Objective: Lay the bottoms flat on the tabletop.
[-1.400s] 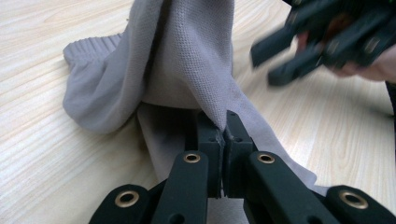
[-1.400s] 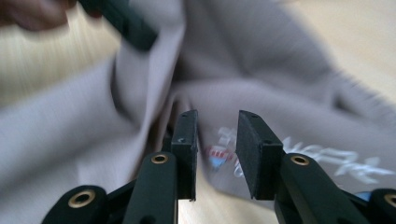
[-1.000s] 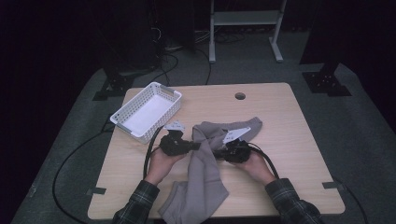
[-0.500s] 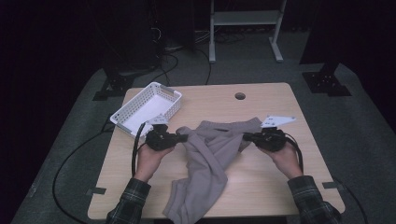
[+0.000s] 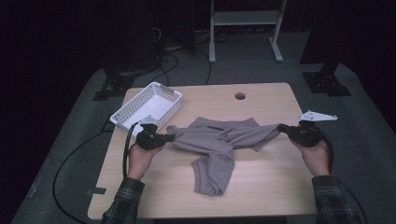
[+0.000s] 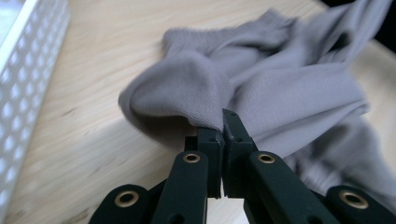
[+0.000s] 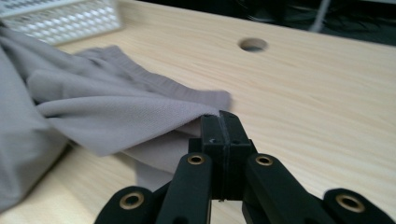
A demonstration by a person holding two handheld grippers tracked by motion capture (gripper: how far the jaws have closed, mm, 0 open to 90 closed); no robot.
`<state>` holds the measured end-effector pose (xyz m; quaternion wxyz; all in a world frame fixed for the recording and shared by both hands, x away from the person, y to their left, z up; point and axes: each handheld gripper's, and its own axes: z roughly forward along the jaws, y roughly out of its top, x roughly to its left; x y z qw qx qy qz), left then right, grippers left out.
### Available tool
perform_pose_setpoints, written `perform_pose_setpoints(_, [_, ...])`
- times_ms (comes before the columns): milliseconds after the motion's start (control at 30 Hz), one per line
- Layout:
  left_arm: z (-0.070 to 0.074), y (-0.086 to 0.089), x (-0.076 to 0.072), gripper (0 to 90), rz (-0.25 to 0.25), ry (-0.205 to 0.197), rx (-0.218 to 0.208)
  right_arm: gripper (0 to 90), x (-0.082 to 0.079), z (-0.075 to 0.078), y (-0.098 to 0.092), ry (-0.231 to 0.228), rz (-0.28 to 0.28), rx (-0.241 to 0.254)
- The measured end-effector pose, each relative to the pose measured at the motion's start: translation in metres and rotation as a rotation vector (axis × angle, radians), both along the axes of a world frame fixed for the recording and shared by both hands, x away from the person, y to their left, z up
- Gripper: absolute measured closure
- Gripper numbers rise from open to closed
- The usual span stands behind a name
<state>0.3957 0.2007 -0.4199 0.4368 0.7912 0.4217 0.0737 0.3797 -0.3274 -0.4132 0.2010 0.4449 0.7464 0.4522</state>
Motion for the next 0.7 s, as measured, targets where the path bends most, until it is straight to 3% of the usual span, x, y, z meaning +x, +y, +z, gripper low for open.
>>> perform_pose_setpoints(67, [0.001, 0.002, 0.000, 77.8, 0.004, 0.001, -0.025, 86.0, 0.002, -0.004, 0.000, 0.007, -0.015, -0.012])
perform_pose_setpoints(133, [0.009, 0.004, -0.004, 69.2, 0.020, -0.022, -0.038, 69.3, 0.001, -0.004, 0.003, 0.001, -0.014, -0.014])
perform_pose_setpoints(200, [0.017, 0.005, -0.008, 65.0, 0.019, -0.051, -0.056, 66.1, -0.002, 0.000, 0.006, -0.020, -0.005, -0.006])
perform_pose_setpoints(267, [0.021, 0.002, -0.012, 60.5, 0.002, -0.065, -0.070, 64.3, -0.007, 0.006, 0.014, -0.043, 0.039, 0.014])
perform_pose_setpoints(367, [0.023, -0.008, -0.016, 55.7, -0.047, -0.071, -0.057, 63.9, -0.016, 0.010, 0.031, -0.068, 0.099, -0.002])
perform_pose_setpoints(467, [0.021, -0.028, -0.018, 50.1, -0.112, -0.074, -0.045, 63.8, -0.021, 0.006, 0.053, -0.043, 0.205, 0.007])
perform_pose_setpoints(567, [0.014, -0.050, -0.020, 47.5, -0.168, -0.072, -0.011, 64.1, -0.019, -0.002, 0.071, -0.010, 0.260, -0.015])
perform_pose_setpoints(700, [0.004, -0.068, -0.022, 46.1, -0.203, -0.062, 0.027, 66.4, -0.008, -0.018, 0.097, 0.047, 0.332, -0.021])
